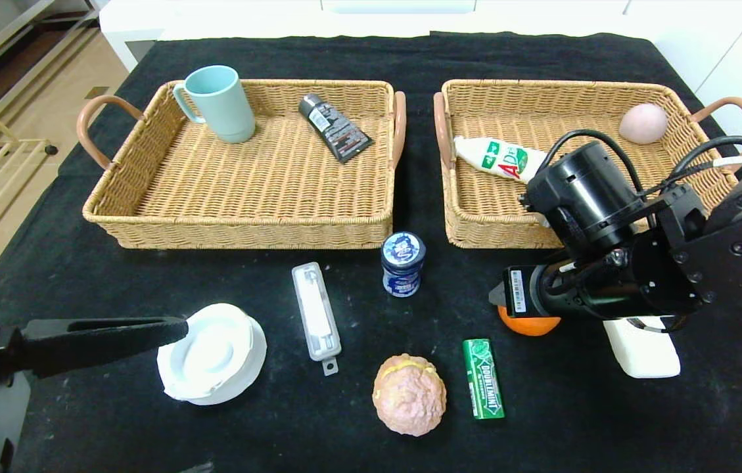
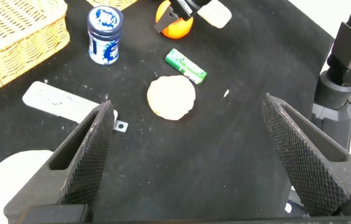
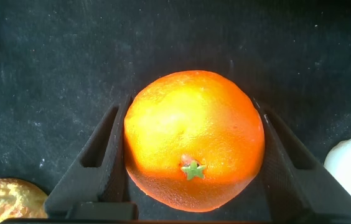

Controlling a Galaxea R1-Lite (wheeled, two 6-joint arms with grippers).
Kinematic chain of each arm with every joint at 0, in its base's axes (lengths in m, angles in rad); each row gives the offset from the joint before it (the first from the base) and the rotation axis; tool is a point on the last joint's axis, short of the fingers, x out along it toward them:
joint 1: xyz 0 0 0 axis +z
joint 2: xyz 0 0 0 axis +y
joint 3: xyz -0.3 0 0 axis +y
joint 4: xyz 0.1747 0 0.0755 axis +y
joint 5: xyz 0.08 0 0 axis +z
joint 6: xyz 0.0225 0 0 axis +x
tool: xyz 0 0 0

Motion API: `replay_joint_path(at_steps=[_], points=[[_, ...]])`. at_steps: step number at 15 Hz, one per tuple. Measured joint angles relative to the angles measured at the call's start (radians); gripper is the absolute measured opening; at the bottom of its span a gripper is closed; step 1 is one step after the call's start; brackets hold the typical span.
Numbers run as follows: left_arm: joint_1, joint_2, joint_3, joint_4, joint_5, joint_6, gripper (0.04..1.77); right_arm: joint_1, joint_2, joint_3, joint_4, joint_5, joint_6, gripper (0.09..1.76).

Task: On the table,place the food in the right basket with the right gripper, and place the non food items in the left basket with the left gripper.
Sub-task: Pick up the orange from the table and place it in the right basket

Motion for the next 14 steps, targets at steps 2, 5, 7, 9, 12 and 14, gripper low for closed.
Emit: replay_joint_path(at_steps=[2, 5, 7, 9, 12, 14], points=[[0.000, 0.000, 0.000, 0.000, 0.000, 0.000, 1.72, 0.000, 0.001, 0.001, 0.000, 0.000, 0.000, 1.23], [0.000, 0.000, 0.000, 0.001, 0.000, 0.001, 1.72, 0.001, 0.000, 0.003, -0.001, -0.001, -0.001, 1.23], [-0.001, 0.000, 0.000, 0.002, -0.001, 0.001, 1.72, 0.002, 0.000, 0.003, 0.000, -0.001, -0.002, 1.23], [-0.001, 0.000, 0.000, 0.002, -0.001, 0.001, 1.72, 0.004, -0.001, 0.005, 0.001, 0.000, -0.001, 1.23], [0.000, 0.000, 0.000, -0.001, 0.000, 0.000, 1.72, 0.025, -0.014, 0.008, 0.007, 0.000, -0.001, 1.23], [0.000, 0.000, 0.000, -0.001, 0.000, 0.000, 1.72, 0.040, -0.043, 0.036, 0.008, -0.001, -0.006, 1.23]])
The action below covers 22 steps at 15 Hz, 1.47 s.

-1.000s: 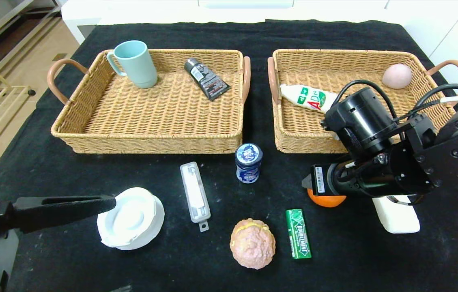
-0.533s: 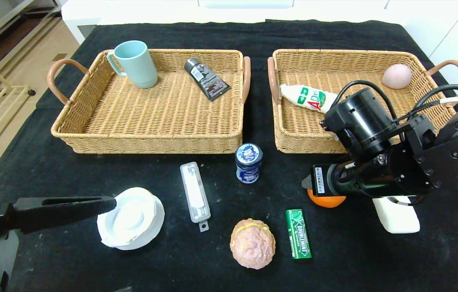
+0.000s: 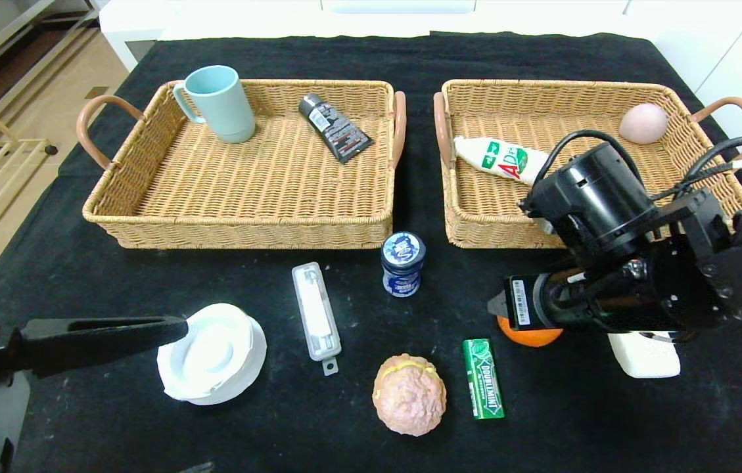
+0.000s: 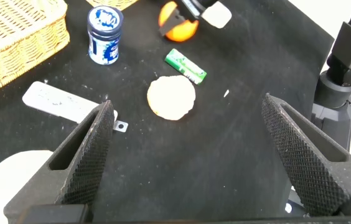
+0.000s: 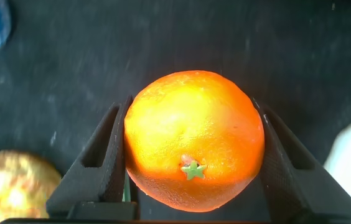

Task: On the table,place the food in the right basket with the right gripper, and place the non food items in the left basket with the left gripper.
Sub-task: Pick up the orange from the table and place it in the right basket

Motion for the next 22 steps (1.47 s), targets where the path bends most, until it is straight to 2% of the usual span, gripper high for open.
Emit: replay_joint_path(at_steps=[5, 9, 14, 16, 18, 22], points=[[0.000, 0.007, 0.000, 0.003, 0.000, 0.000, 1.72, 0.016, -0.095, 0.032, 0.000, 0.000, -0.028, 1.23], [0.000, 0.011, 0.001, 0.005, 0.001, -0.001, 1.72, 0.002, -0.132, 0.005, -0.006, -0.003, -0.098, 1.23], [0.001, 0.011, 0.001, 0.003, 0.002, -0.002, 1.72, -0.040, -0.141, -0.114, -0.006, -0.053, -0.117, 1.23], [0.001, 0.011, 0.002, 0.093, 0.002, -0.002, 1.72, -0.077, -0.139, -0.160, -0.009, -0.055, -0.166, 1.23], [0.001, 0.011, 0.000, 0.010, 0.002, -0.001, 1.72, -0.108, -0.129, -0.202, -0.011, -0.055, -0.179, 1.23], [0.001, 0.009, 0.001, 0.000, 0.001, -0.001, 1.72, -0.171, -0.080, -0.312, -0.010, -0.045, -0.222, 1.22]])
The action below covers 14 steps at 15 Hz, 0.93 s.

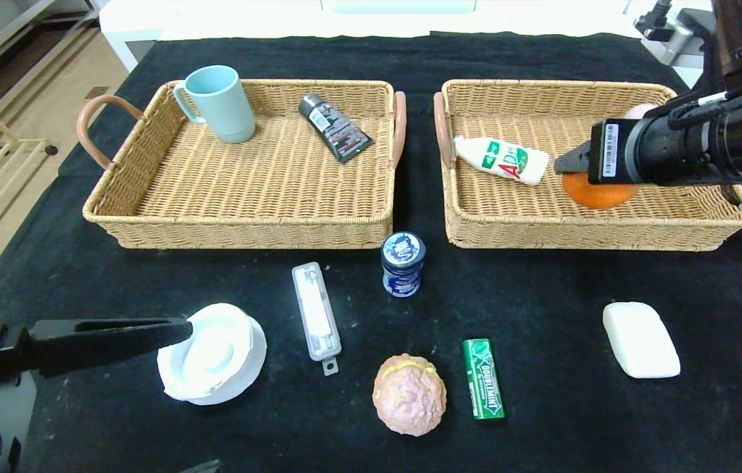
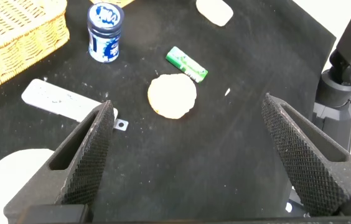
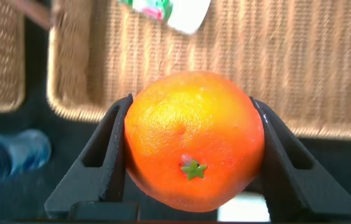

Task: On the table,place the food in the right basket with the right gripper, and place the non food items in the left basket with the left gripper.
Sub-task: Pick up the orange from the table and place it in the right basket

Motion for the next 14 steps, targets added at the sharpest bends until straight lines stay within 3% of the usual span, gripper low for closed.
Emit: replay_joint_path(at_steps=[8, 14], points=[[0.000, -0.004, -0.001, 0.000, 0.000, 0.001, 1.72, -0.126, 0.174, -0.222, 0.000, 0.003, -0.079, 1.22], [0.000, -0.006, 0.000, 0.000, 0.000, 0.007, 1.72, -0.193, 0.281, -0.251, -0.128, 0.003, -0.093, 1.22]])
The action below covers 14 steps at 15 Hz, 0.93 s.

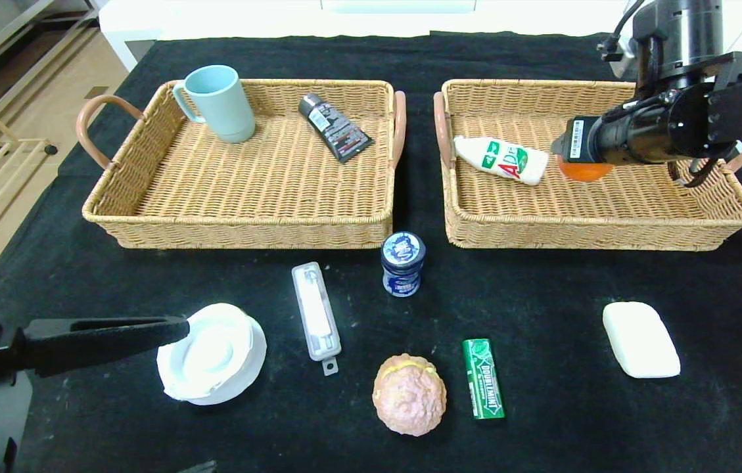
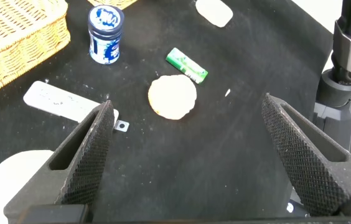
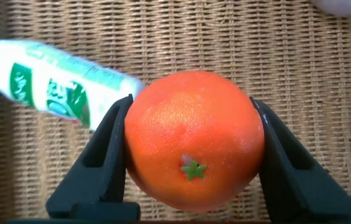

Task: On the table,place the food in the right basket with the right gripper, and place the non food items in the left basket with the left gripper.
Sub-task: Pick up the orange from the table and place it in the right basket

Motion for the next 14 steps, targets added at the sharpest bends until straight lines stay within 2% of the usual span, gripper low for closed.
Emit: replay_joint_path(at_steps=[8, 14], points=[[0.000, 0.004, 0.003, -0.001, 0.000, 0.000, 1.72, -0.006, 0.020, 0.001, 0.003, 0.001, -0.001, 1.22], [0.000, 0.003, 0.004, 0.000, 0.000, 0.001, 1.72, -0.003, 0.019, 0.003, 0.006, 0.003, -0.001, 1.48]])
